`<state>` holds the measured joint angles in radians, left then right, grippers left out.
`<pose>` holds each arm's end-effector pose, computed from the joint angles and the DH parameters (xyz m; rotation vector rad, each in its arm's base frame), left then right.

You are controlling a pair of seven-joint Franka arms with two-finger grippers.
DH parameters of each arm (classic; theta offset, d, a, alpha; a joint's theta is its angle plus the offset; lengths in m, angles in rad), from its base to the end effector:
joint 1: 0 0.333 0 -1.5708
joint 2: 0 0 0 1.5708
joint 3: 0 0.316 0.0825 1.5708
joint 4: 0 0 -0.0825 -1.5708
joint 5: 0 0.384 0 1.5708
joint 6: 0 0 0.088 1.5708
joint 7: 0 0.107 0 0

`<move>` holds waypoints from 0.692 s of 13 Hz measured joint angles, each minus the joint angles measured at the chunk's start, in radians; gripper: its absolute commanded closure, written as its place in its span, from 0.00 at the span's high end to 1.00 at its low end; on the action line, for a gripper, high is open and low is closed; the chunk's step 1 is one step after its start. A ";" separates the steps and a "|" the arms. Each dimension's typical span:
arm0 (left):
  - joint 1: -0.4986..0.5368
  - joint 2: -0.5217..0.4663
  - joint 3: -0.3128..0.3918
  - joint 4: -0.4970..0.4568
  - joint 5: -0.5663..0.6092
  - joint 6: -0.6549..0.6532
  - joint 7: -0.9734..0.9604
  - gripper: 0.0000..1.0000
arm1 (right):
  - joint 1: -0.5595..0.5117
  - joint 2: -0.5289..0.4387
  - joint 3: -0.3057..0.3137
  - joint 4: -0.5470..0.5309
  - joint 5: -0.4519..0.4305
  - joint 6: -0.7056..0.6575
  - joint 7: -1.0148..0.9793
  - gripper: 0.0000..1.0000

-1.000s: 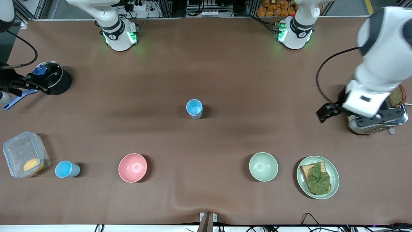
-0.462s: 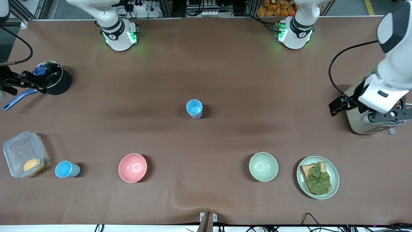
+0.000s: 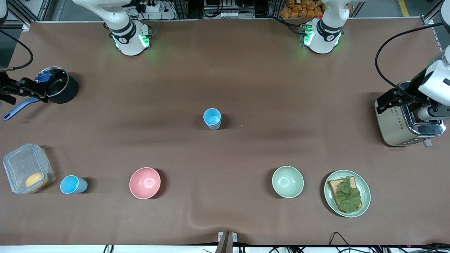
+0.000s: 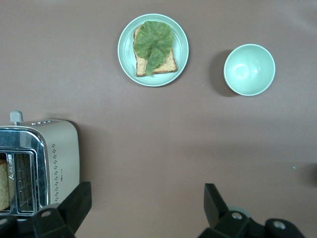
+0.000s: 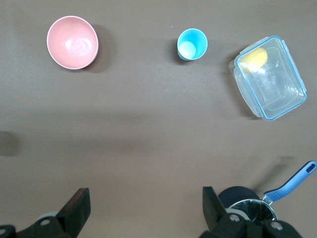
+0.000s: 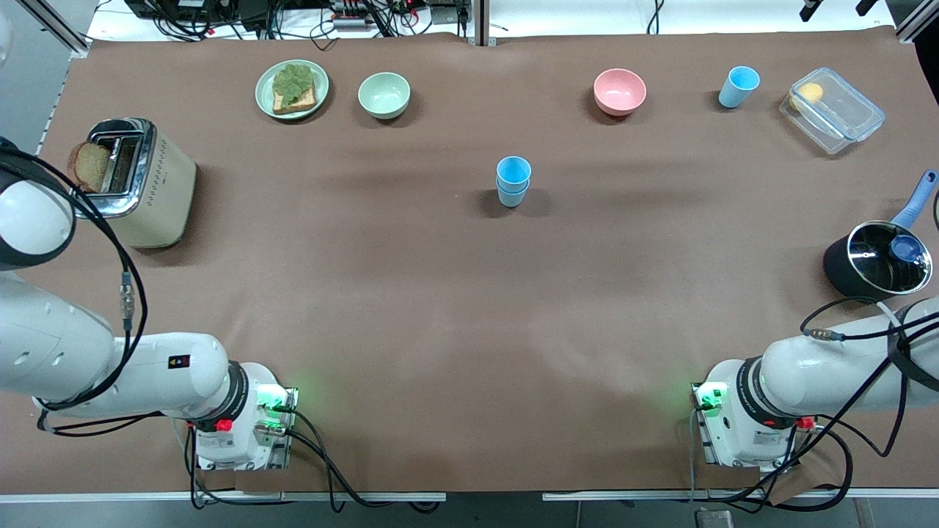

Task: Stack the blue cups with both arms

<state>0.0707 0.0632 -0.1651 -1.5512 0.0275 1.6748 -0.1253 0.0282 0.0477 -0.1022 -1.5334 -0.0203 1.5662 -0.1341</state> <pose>0.5815 -0.0493 0.6078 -3.1295 -0.0462 -0.0982 0.5670 -0.0428 0.6151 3.1166 0.0939 -0.0268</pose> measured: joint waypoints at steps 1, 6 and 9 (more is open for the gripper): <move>-0.021 -0.006 0.016 -0.001 0.000 -0.004 0.000 1.00 | 0.000 0.002 0.000 0.003 0.000 0.000 0.000 1.00; -0.097 -0.029 0.094 -0.003 -0.017 -0.035 0.004 1.00 | 0.000 0.008 0.002 0.006 0.000 0.003 -0.002 1.00; -0.111 -0.033 0.094 0.001 -0.019 -0.056 0.004 1.00 | 0.000 0.009 0.005 0.006 0.000 0.003 -0.004 1.00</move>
<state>-0.0407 0.0299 -0.0714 -1.5503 0.0086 1.6193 -0.1209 0.0281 0.0566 -0.0968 -1.5276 -0.0203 1.5694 -0.1384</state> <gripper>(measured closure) 0.000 0.000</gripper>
